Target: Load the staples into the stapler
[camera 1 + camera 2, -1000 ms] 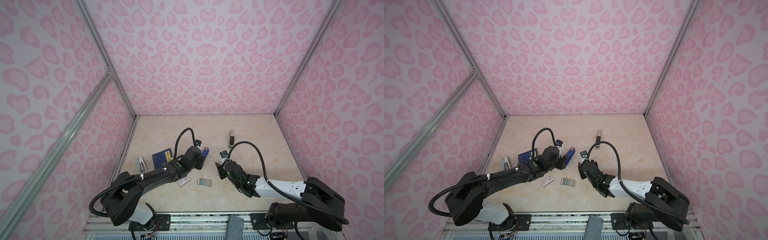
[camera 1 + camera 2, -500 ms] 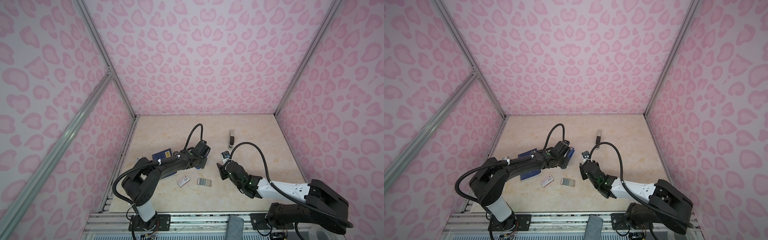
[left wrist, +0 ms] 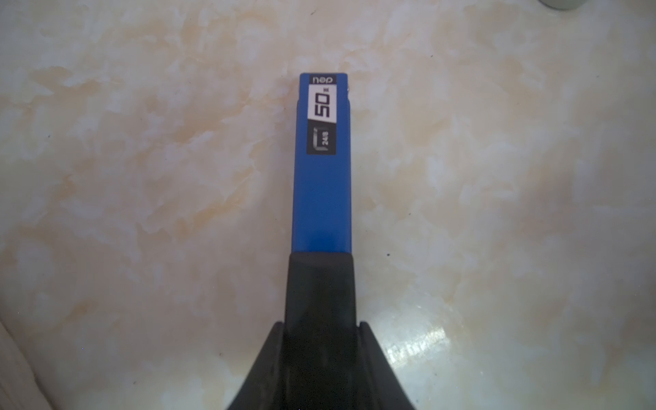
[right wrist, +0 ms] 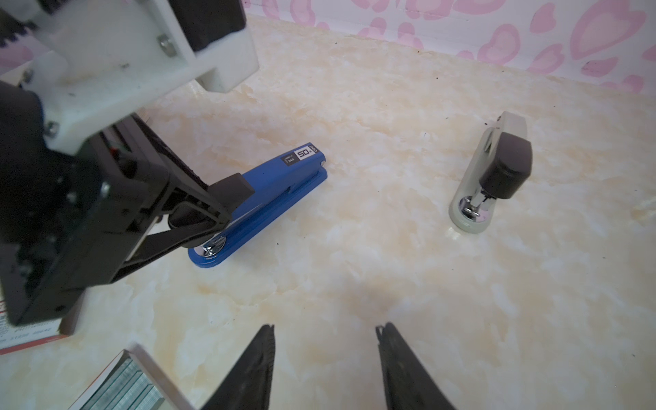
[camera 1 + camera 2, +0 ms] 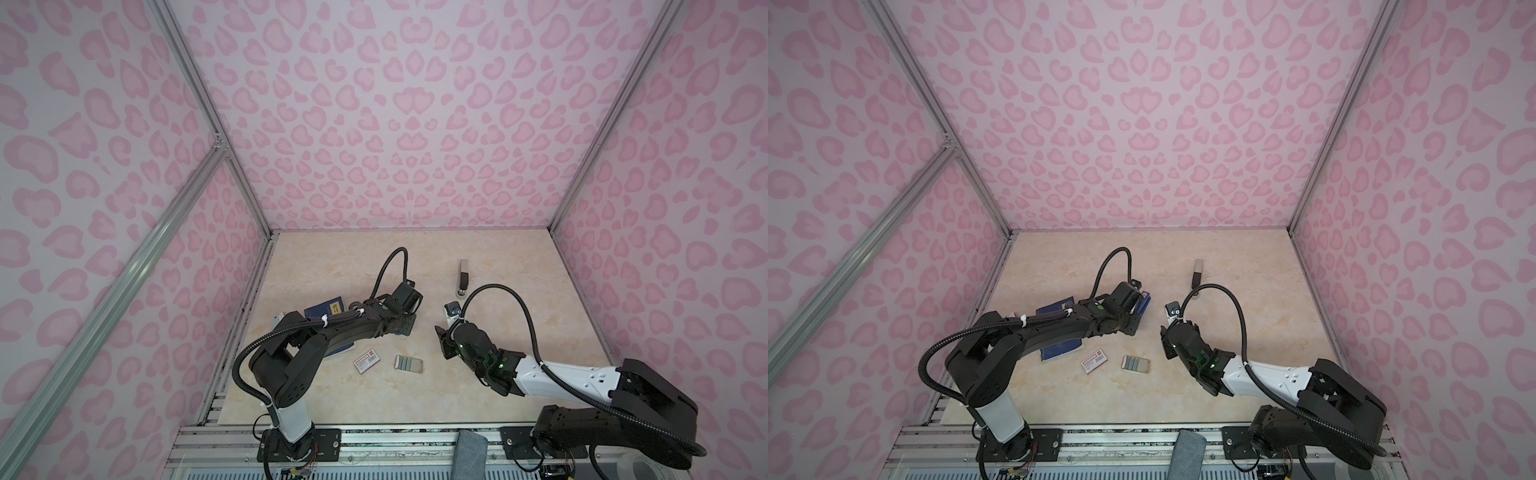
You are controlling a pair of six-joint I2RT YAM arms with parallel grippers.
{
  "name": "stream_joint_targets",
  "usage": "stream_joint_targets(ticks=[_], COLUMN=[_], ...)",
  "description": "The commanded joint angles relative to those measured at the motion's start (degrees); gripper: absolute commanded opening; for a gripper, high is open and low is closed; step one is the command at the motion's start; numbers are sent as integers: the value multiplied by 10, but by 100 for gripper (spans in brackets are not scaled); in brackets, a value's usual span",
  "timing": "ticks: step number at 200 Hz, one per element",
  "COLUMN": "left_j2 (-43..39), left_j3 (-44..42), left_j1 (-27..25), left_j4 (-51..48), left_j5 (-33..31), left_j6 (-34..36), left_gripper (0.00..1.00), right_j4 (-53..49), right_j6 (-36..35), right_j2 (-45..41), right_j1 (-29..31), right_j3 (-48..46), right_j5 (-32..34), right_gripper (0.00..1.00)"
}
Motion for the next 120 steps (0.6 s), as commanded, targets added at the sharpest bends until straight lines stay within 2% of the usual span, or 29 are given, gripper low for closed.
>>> stream_joint_targets(ticks=[1,71,77,86,120], left_j2=[9,65,70,75,76], left_j3=[13,105,112,125,142], left_j1=[9,36,38,39,45], left_j4=[-41,-46,-48,-51,-50], left_j5=[-1,12,13,15,19], left_j6=[-13,-9,-9,-9,-8], left_gripper=[21,35,35,41,46], right_j4=[10,-26,-28,-34,-76], right_j6=[8,20,21,25,43], right_j2=[-7,-93,-103,-117,-168], right_j1=[-1,-13,-16,-22,-58], right_j3=[-6,-34,-38,-42,-48], right_j5=[4,18,20,19,0], right_gripper=[49,49,49,50,52])
